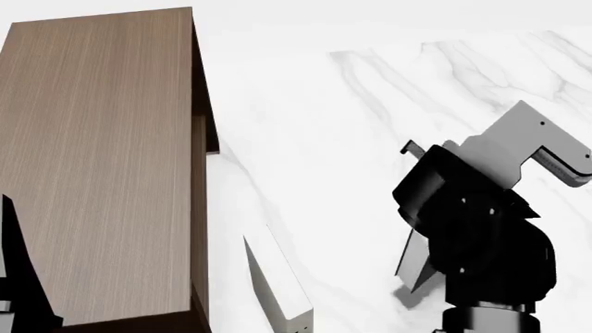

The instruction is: Pick up the book in the middle and place it on the cabinet shelf.

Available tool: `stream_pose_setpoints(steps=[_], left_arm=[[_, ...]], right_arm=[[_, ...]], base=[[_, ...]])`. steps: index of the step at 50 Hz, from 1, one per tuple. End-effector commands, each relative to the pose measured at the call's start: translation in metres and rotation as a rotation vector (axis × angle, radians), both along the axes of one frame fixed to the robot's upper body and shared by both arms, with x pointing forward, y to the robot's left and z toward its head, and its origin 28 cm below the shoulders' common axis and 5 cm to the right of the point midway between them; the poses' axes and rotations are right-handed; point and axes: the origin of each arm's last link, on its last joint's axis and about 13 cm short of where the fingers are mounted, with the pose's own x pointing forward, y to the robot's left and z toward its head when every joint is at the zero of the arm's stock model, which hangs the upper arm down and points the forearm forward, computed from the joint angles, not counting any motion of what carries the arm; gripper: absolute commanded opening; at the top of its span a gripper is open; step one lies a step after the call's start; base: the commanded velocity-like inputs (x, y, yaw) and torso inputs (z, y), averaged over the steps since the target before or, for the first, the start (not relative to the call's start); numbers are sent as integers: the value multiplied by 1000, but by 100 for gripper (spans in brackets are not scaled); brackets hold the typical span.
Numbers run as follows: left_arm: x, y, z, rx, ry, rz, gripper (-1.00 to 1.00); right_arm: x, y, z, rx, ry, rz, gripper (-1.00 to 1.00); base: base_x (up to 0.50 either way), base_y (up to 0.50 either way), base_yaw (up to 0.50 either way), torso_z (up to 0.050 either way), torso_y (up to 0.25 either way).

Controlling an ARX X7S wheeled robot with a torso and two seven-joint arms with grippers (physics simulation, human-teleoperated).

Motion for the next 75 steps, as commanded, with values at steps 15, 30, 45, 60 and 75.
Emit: stream_pose_setpoints(steps=[15, 30, 45, 60, 75], left_arm=[[0, 0, 0, 3, -2, -1, 100], [1, -2, -1, 4, 3, -8, 100], [0, -1, -1, 6, 6, -8, 100], [0, -1, -1, 5, 0, -11, 100], [0, -1, -1, 5, 3, -9, 100]], right_arm=[[-7, 22, 93, -64, -815, 106, -100], [-25, 43, 115, 137, -1094, 230, -100], [-46, 62, 130, 542, -1154, 412, -100], [-60, 84, 140, 617, -1036, 598, -100], [-77, 123, 148, 659, -981, 727, -100]], base=[[0, 0, 0, 0, 1], [0, 0, 0, 0, 1], [0, 0, 0, 0, 1], [0, 0, 0, 0, 2], [0, 0, 0, 0, 1]])
